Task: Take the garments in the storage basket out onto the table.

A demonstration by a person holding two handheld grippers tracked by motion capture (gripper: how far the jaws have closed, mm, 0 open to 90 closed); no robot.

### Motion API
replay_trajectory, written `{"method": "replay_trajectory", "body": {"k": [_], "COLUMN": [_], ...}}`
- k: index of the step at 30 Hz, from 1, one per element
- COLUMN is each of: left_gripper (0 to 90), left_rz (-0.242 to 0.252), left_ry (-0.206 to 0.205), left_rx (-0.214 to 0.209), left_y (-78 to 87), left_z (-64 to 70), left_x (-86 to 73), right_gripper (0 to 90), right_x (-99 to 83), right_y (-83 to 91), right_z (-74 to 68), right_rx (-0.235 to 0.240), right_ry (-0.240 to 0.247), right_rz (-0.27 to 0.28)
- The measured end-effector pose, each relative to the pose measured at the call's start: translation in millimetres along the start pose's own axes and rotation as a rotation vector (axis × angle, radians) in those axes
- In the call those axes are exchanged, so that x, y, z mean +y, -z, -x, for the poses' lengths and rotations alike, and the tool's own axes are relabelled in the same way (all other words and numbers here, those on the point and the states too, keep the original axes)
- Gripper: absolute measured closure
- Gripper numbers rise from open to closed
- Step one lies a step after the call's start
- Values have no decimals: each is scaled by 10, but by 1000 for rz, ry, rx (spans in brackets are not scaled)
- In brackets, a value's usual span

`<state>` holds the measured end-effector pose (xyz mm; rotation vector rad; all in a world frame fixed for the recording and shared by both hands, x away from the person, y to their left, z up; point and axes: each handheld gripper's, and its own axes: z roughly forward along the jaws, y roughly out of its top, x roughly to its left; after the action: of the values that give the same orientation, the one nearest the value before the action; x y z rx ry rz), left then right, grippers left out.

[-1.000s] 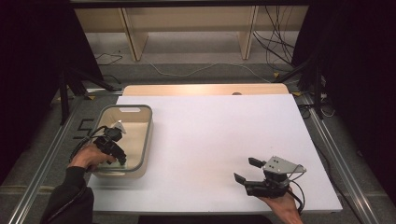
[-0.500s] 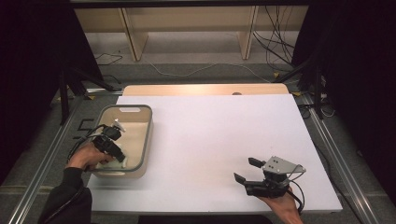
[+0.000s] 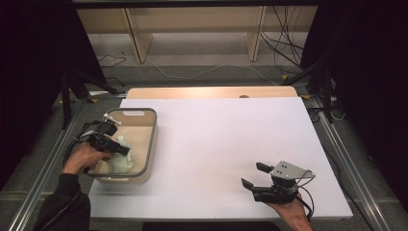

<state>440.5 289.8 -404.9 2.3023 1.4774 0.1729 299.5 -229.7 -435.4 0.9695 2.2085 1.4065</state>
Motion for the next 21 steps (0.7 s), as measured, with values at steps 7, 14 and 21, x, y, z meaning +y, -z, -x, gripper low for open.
{"method": "replay_trajectory", "body": {"k": [7,14,21], "left_gripper": [619,616,615], "left_rz": [172,321,448], "left_ry": [40,73,113], "left_rx": [-34,-68,-86], "left_y": [186,310,381], "left_z": [-7,3,33], "left_x": [31,48,64], "right_gripper": [242,244,244], "right_x": [-1,0,-1], "right_y": [-2,1,0], "right_z": [0,-2,1], "right_rx": [-1,-1,-2], "right_ry": [2,-4,-3], "right_rz": [-1,-1,2]}}
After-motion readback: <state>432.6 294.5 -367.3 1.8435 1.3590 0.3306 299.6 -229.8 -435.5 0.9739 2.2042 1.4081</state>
